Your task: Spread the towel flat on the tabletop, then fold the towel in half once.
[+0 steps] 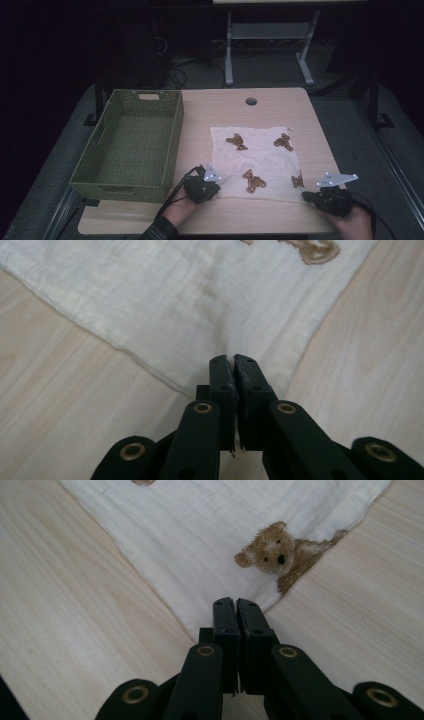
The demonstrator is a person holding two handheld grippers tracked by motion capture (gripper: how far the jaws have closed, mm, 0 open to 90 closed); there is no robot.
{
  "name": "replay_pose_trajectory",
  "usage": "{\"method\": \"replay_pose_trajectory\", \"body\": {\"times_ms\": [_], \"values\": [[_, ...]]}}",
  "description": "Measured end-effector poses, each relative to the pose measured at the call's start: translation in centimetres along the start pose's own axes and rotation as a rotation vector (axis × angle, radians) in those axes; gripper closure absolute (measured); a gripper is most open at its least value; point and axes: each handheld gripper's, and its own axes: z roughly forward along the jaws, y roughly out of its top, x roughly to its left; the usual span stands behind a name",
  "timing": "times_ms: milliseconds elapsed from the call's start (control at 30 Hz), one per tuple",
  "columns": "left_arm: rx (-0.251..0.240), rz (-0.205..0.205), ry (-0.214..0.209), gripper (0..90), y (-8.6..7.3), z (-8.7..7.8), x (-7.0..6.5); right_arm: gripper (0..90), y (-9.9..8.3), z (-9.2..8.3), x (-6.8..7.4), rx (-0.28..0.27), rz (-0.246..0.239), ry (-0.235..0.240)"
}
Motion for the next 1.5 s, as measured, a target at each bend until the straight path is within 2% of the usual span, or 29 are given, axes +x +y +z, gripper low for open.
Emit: {"method": "replay_pose_trajectory", "body": {"times_ms": [267,300,433,567,633,700,767,833,1033,1100,1167,1233,1367,1500], "values": [[0.014,-0.012,-0.019,83.8,-1.6,-1.4,-0.5,87.5,-0.9,-0.6,1.4,0.002,-0.015,0.029],[0.013,-0.019,-0.027,82.4,-1.6,-1.4,-0.5,87.5,-0.9,-0.6,1.5,0.001,-0.020,0.030],[0.004,-0.029,-0.013,71.8,-1.2,-1.1,-0.3,85.3,-0.5,-0.5,1.4,-0.018,-0.029,0.028],[-0.029,-0.048,-0.006,60.8,-0.4,-0.7,-0.1,76.2,0.1,-0.5,1.1,-0.044,-0.020,0.016],[-0.032,-0.043,0.003,58.2,0.1,-0.6,0.2,72.8,0.5,-0.4,0.8,-0.060,-0.012,0.014],[-0.045,-0.053,0.002,57.3,0.5,-0.5,0.6,69.3,0.9,-0.2,0.6,-0.065,0.007,0.009],[-0.053,-0.057,0.008,56.3,0.8,-0.5,1.0,67.9,1.3,0.0,0.2,-0.069,-0.004,0.002],[-0.066,-0.062,0.013,55.9,1.2,-0.5,1.4,67.9,1.6,0.1,0.0,-0.072,0.011,0.000],[-0.089,-0.086,0.031,54.2,2.3,-0.3,2.8,65.6,2.5,0.3,-0.9,-0.102,0.011,0.002],[-0.100,-0.107,0.033,53.9,2.8,-0.2,3.4,65.5,2.9,0.4,-1.3,-0.109,0.018,0.005],[-0.110,-0.124,0.046,51.7,3.2,-0.1,4.1,65.3,3.5,0.6,-1.8,-0.115,0.024,0.010],[-0.116,-0.136,0.045,51.9,3.7,0.1,4.9,65.3,4.1,0.9,-2.4,-0.125,0.027,0.017],[-0.134,-0.158,0.072,52.5,4.8,0.7,6.3,64.6,5.5,1.5,-3.9,-0.149,0.029,0.023],[-0.138,-0.177,0.105,53.8,5.8,1.4,7.6,65.2,7.2,2.1,-5.4,-0.169,0.026,0.009]]}}
